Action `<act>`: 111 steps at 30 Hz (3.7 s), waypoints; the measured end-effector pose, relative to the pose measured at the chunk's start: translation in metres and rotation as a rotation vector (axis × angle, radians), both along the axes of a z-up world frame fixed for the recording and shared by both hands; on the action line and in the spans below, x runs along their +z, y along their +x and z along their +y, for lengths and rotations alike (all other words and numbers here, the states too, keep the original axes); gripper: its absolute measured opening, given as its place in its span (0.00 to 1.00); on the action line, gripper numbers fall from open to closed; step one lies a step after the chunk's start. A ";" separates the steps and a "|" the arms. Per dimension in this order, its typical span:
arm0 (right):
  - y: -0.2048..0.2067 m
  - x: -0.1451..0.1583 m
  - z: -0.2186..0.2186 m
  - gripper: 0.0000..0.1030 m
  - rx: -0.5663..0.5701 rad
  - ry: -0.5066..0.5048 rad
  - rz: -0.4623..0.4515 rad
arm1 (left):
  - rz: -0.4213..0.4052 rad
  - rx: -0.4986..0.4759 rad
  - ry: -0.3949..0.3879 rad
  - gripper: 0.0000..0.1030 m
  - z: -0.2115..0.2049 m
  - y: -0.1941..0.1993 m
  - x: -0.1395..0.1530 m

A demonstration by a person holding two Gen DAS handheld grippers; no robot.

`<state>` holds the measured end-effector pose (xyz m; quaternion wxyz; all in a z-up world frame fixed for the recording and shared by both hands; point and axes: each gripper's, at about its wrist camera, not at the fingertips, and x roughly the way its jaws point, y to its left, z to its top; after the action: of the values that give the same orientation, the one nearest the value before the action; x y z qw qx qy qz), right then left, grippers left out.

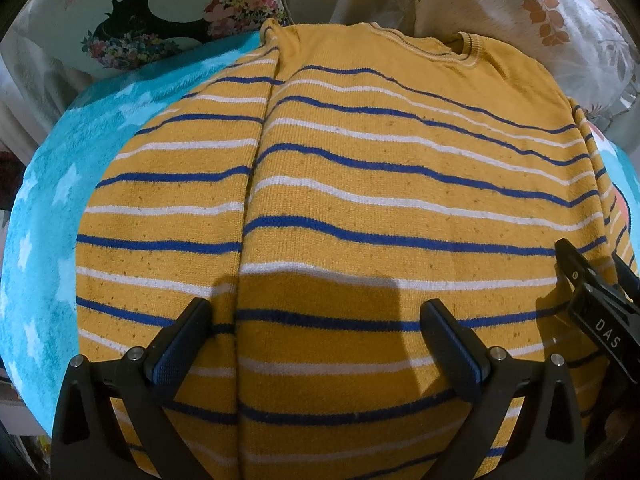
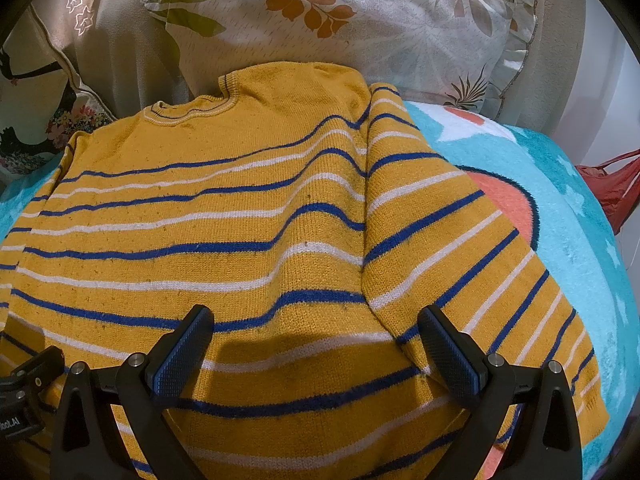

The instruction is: Fold small clothes

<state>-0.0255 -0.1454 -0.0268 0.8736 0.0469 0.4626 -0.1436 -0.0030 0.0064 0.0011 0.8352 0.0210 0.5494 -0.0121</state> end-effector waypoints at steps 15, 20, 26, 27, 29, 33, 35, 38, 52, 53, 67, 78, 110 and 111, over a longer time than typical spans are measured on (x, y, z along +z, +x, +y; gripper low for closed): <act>0.000 0.000 0.000 1.00 0.000 0.000 0.000 | 0.125 0.030 0.009 1.00 0.005 0.007 -0.003; 0.000 0.000 0.000 1.00 0.000 0.000 0.000 | 0.121 0.032 -0.024 1.00 0.009 0.010 -0.003; 0.000 0.000 0.000 1.00 0.000 0.000 0.000 | 0.115 0.034 -0.050 1.00 0.003 0.014 -0.005; 0.000 0.000 0.000 1.00 0.000 0.000 0.000 | 0.117 0.033 -0.062 1.00 0.003 0.014 -0.005; 0.000 0.000 0.000 1.00 0.000 0.000 0.000 | 0.117 0.034 -0.063 1.00 0.002 0.016 -0.005; 0.000 0.000 0.000 1.00 0.000 0.000 0.000 | 0.117 0.036 -0.056 1.00 0.002 0.017 -0.004; 0.000 0.000 0.000 1.00 0.000 0.000 0.000 | 0.117 0.041 -0.051 1.00 0.002 0.018 -0.004; 0.000 0.000 0.000 1.00 0.000 0.001 0.000 | 0.108 0.051 -0.017 1.00 0.001 0.020 -0.004; 0.007 0.005 -0.009 0.96 0.042 0.050 0.002 | 0.037 0.056 -0.030 1.00 0.001 -0.019 0.034; 0.002 0.010 -0.014 0.93 0.039 0.084 -0.010 | 0.023 0.055 -0.027 1.00 0.000 -0.023 0.039; -0.092 0.046 -0.152 0.91 -0.123 0.079 0.036 | 0.009 0.071 -0.059 1.00 -0.027 -0.062 0.063; -0.102 0.025 -0.188 0.08 -0.087 0.379 0.015 | -0.045 0.087 -0.083 1.00 -0.040 -0.078 0.078; -0.054 0.075 0.093 0.46 0.626 0.763 0.076 | -0.119 0.395 -0.045 1.00 0.212 -0.105 0.053; -0.050 0.069 0.122 0.47 0.668 0.788 0.101 | -0.124 0.385 -0.052 1.00 0.220 -0.105 0.055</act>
<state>-0.0756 -0.0236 0.0425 0.7643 0.2153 0.5130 0.3259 -0.1075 0.2265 0.0562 0.8546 -0.1053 0.4902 0.1350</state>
